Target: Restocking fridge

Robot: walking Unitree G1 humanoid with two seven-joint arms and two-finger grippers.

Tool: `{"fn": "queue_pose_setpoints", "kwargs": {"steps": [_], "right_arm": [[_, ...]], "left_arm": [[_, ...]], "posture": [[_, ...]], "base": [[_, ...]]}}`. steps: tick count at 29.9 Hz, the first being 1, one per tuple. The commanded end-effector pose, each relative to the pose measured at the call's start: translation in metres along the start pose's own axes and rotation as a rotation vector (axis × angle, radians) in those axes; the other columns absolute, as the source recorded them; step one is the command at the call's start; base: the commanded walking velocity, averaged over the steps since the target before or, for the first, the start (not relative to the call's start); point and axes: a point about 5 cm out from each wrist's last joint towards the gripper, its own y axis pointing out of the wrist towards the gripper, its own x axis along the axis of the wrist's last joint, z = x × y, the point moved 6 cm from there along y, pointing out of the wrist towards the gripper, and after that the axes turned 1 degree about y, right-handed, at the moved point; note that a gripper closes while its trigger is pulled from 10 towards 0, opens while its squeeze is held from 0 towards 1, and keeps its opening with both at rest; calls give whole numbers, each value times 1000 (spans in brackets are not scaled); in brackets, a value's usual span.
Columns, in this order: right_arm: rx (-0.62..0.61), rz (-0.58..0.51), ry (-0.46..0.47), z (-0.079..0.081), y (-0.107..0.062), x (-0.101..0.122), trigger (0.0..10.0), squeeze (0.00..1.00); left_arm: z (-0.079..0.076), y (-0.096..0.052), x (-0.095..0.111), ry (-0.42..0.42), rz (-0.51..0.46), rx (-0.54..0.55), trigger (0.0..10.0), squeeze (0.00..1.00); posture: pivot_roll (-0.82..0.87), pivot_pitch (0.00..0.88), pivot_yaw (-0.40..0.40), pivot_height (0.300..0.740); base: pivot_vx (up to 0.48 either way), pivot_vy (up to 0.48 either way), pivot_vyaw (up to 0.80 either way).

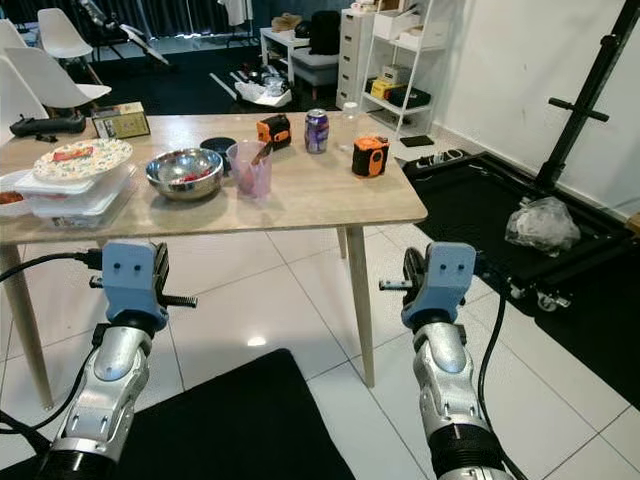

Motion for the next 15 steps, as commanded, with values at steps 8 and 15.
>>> {"fn": "queue_pose_setpoints", "kwargs": {"steps": [8,15], "right_arm": [[5,24,1,1,-2,-4,10000,0],[5,29,0,1,-3,-5,10000,0]], "left_arm": [[1,0,1,5,11,6,10000,0],[0,-1,0,7,14,5,10000,0]], "posture": [[0,50,-1,740],[0,50,-1,740]], "base": [[480,0,0],[480,0,0]]}}
